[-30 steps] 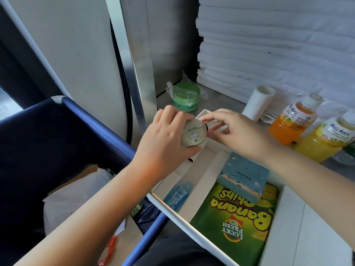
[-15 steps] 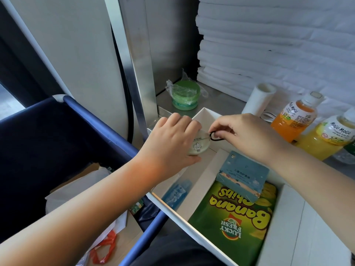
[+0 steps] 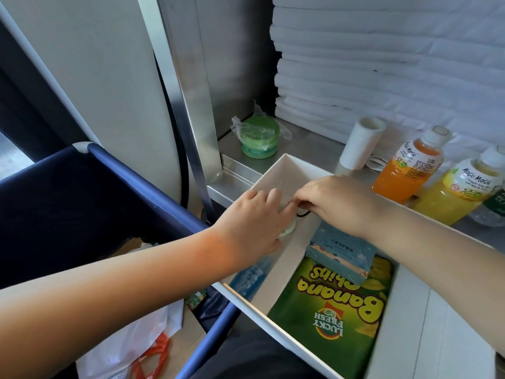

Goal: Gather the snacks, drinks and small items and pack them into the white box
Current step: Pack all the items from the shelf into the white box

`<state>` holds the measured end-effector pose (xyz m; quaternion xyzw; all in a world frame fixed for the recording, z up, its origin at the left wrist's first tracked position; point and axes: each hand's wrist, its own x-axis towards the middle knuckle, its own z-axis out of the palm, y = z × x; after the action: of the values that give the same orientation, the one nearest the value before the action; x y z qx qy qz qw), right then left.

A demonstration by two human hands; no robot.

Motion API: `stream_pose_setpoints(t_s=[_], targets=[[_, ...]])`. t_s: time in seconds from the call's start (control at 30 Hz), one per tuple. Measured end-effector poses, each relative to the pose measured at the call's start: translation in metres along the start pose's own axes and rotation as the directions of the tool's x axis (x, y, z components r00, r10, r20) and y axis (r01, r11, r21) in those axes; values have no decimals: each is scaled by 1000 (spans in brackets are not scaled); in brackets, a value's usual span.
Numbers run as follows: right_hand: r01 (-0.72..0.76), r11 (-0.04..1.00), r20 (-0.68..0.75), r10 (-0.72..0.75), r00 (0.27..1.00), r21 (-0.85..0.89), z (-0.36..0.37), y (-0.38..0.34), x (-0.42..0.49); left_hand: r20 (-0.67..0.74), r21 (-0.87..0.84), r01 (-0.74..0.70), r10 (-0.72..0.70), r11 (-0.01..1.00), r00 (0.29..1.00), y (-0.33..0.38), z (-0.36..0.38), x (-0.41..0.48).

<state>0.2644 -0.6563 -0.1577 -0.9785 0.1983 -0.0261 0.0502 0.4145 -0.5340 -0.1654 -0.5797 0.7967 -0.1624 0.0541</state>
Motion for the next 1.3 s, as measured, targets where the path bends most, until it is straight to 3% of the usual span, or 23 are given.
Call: stream_pose_setpoints(t_s=[0.33, 0.53, 0.8, 0.9, 1.03, 1.3], targets=[[79, 969, 147, -45, 988, -235, 16, 0, 14, 231, -91, 21, 1, 996, 973, 5, 10, 4], [103, 948, 189, -46, 981, -302, 21, -3, 19, 248, -41, -14, 24, 999, 969, 4, 15, 3], [96, 963, 192, -47, 980, -254, 26, -4, 21, 262, 53, -103, 86, 993, 961, 2, 18, 6], [91, 963, 185, -44, 982, -253, 28, -2, 20, 266, 2, -126, 121, 992, 956, 2, 19, 6], [103, 953, 223, -38, 974, -286, 33, 1, 21, 389, 0, -209, 193, 978, 901, 2, 20, 5], [61, 977, 218, -16, 976, -203, 43, 1, 22, 362, -29, -148, 149, 989, 920, 4, 18, 5]])
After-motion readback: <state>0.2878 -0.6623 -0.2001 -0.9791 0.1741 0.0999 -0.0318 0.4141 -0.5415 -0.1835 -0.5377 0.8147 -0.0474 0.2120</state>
